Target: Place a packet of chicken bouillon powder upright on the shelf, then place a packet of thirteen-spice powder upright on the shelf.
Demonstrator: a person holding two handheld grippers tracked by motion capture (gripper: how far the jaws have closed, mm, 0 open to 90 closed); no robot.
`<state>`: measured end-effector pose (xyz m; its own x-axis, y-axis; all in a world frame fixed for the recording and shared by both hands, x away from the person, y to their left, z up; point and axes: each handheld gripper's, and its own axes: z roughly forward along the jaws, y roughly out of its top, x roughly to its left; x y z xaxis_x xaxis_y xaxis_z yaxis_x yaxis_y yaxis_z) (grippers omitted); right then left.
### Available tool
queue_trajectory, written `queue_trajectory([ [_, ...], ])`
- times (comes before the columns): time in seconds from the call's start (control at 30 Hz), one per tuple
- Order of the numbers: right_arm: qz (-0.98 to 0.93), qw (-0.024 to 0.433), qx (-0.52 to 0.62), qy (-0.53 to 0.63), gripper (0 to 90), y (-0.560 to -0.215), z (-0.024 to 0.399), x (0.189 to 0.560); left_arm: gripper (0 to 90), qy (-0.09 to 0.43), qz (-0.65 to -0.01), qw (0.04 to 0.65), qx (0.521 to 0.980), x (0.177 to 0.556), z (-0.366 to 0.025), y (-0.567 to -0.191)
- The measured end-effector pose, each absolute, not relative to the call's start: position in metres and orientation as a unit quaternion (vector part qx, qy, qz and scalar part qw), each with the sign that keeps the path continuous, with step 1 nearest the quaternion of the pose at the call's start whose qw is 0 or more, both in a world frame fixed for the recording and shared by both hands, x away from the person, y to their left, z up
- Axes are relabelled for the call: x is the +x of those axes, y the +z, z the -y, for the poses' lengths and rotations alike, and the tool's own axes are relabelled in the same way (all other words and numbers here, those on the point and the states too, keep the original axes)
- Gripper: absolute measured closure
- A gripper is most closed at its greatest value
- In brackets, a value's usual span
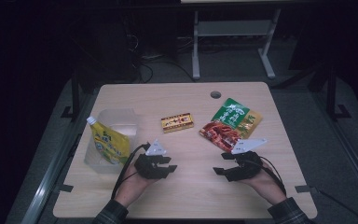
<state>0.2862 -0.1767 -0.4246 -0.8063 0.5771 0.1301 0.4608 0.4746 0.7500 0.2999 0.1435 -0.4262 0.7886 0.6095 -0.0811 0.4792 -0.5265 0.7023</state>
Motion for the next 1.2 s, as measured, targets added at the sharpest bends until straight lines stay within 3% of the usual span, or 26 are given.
queue_trajectory([
  [0.2,-0.853,0.076,0.318,0.408,33.9,-0.429,0.191,0.283,89.6,0.101,-0.340,0.383,0.853,0.338,-0.133,-0.416],
  [0.6,-0.853,0.068,0.317,0.410,34.0,-0.433,0.187,0.283,89.8,0.135,-0.376,0.388,0.831,0.410,-0.122,-0.421],
  [1.2,-0.855,0.062,0.312,0.410,34.2,-0.437,0.188,0.286,89.9,0.180,-0.412,0.324,0.833,0.488,-0.113,-0.425],
])
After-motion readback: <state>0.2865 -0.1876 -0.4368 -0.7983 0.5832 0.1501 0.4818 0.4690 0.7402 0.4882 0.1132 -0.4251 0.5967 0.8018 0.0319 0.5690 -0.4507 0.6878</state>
